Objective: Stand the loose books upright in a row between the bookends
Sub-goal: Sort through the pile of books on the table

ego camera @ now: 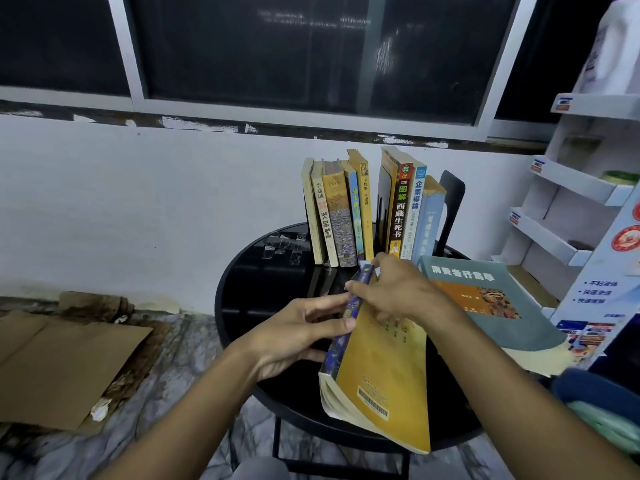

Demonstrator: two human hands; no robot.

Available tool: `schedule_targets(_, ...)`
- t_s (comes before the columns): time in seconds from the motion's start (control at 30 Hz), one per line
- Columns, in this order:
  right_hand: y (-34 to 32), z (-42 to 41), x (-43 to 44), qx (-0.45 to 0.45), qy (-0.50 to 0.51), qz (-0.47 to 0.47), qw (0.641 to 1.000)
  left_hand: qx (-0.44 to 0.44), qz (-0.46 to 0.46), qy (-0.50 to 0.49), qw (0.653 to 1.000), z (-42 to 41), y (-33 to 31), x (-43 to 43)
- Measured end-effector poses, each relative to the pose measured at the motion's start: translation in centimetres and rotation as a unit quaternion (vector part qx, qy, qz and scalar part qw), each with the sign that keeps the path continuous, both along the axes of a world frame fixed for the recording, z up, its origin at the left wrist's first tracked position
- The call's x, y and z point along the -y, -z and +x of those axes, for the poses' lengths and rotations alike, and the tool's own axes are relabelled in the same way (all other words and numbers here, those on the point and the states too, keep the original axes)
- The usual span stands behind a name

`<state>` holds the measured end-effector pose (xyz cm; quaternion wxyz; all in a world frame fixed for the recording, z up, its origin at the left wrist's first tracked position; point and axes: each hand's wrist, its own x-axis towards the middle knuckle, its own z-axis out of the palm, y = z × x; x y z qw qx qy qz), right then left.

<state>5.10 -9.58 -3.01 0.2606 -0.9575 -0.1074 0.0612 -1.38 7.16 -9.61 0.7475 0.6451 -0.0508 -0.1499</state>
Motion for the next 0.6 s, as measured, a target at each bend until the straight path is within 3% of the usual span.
schedule_targets(0.27, -1.1, -0.1, 0.0, 0.019, 0.015, -0.017, 1.0, 0.052, 0.069, 0.0, 0.996, -0.6, -0.7, 1.2)
schedule_targets(0.4, -2.6, -1.0, 0.2, 0.042, 0.02, -0.017, 0.999, 0.062, 0.055, 0.012, 0.996, -0.9, -0.8, 1.5)
schedule_targets(0.6, -6.3, -2.4, 2.0, 0.085, 0.013, 0.038, 0.996, 0.111, 0.079, 0.002, 0.991, -0.5, -0.8, 2.4)
